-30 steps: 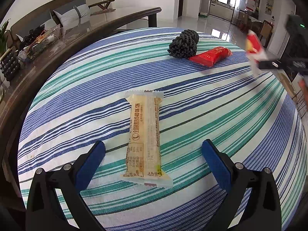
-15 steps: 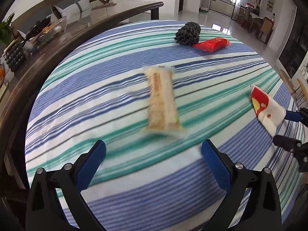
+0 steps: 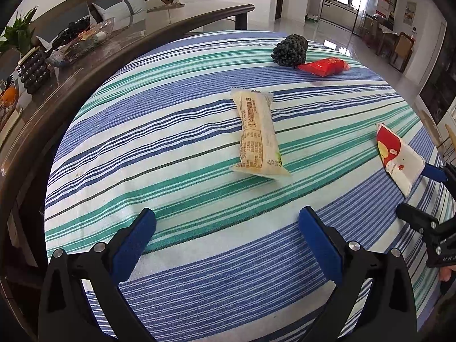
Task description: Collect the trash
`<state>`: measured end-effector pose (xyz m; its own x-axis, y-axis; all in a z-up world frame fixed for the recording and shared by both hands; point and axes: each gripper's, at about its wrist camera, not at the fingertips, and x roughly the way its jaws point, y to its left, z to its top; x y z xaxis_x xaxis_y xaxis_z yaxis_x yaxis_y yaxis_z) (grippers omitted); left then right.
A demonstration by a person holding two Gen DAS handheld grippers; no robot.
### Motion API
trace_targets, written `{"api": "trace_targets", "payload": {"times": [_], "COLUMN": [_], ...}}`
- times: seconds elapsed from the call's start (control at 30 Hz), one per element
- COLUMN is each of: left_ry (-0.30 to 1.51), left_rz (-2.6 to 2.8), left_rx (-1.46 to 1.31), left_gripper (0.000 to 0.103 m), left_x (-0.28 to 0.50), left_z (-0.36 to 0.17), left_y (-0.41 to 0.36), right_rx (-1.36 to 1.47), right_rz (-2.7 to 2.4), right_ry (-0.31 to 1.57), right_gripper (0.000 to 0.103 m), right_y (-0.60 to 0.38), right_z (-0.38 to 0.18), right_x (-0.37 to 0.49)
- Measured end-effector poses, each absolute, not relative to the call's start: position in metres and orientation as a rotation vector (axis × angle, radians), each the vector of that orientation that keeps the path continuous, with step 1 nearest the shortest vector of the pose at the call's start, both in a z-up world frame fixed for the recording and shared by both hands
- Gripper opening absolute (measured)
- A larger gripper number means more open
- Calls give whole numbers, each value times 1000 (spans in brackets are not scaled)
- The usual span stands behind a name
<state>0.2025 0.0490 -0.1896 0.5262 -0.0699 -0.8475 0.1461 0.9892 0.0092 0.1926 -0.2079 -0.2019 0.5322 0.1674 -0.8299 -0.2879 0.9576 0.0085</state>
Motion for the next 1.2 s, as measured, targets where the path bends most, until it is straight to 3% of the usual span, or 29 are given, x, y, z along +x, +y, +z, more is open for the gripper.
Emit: {"api": "trace_targets", "payload": {"times": [0.77, 0.93, 1.2], "left_ry": [974, 1060, 958], "left_rz": [-92, -133, -262], "left_rx": [67, 76, -39], "left_gripper": [99, 99, 98], "left_x": [207, 221, 238], "left_z": [-190, -186, -164], "left_y": [44, 45, 52], "right_rx": [-134, -132, -3], "right_rz": [277, 278, 372], "right_ry": [977, 977, 1003], "right_gripper": [99, 99, 98], "right_y": [-208, -208, -227], "right_z": [-203, -203, -196], "right_x": [190, 190, 199]}}
